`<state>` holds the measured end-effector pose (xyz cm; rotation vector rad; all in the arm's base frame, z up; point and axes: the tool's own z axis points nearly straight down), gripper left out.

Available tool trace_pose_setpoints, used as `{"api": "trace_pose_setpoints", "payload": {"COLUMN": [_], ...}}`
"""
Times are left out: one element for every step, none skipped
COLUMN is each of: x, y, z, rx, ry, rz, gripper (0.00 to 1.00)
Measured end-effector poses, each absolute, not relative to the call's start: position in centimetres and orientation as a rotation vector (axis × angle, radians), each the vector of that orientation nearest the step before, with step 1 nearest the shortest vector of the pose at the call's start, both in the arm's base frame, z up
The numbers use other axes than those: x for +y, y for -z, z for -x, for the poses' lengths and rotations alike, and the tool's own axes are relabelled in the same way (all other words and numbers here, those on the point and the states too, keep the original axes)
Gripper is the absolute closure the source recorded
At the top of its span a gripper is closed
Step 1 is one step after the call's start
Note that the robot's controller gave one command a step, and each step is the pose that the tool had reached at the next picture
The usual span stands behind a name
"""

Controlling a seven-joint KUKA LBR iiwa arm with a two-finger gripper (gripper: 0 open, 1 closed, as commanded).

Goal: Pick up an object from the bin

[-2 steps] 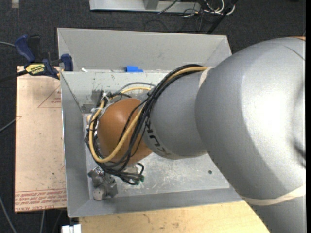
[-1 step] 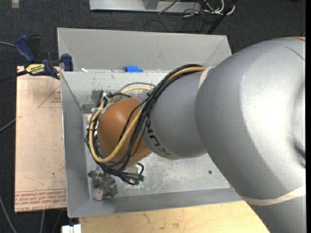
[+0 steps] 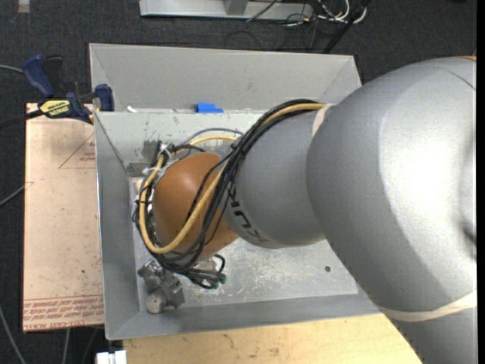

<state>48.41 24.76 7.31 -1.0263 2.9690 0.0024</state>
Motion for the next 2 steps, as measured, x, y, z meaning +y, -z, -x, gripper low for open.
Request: {"api": "trace_pose_setpoints", "payload": {"x": [24.8, 24.8], "y": [-8.4, -9.5], "z": [-48.3, -48.4], "rx": [2.971, 2.968], "ry": [-0.002, -0.002], "rz": [1.027, 1.027], "gripper": [1.00, 1.00]}}
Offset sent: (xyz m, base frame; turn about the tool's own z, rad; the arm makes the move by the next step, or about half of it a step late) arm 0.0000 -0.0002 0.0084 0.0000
